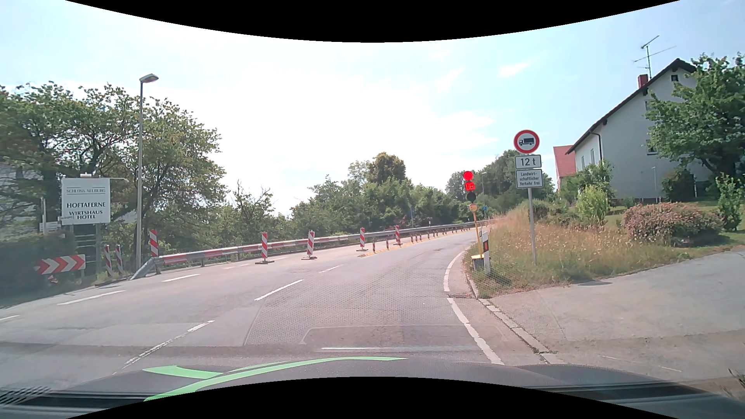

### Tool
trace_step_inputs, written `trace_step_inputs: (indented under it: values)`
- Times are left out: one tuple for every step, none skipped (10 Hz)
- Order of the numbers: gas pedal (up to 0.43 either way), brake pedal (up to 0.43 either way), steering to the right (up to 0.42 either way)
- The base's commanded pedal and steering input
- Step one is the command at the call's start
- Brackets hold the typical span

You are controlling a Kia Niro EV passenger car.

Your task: Follow the waypoints while adhering to traffic rules and regulations

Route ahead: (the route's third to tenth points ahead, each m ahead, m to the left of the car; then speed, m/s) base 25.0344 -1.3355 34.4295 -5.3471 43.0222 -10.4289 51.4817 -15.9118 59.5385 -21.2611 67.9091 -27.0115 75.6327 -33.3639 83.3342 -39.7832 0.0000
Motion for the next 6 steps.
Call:
trace_step_inputs:
  values:
    - [0.0, 0.36, 0.072]
    - [0.0, 0.36, 0.071]
    - [0.0, 0.36, 0.072]
    - [0.0, 0.36, 0.072]
    - [0.0, 0.36, 0.072]
    - [0.0, 0.36, 0.071]
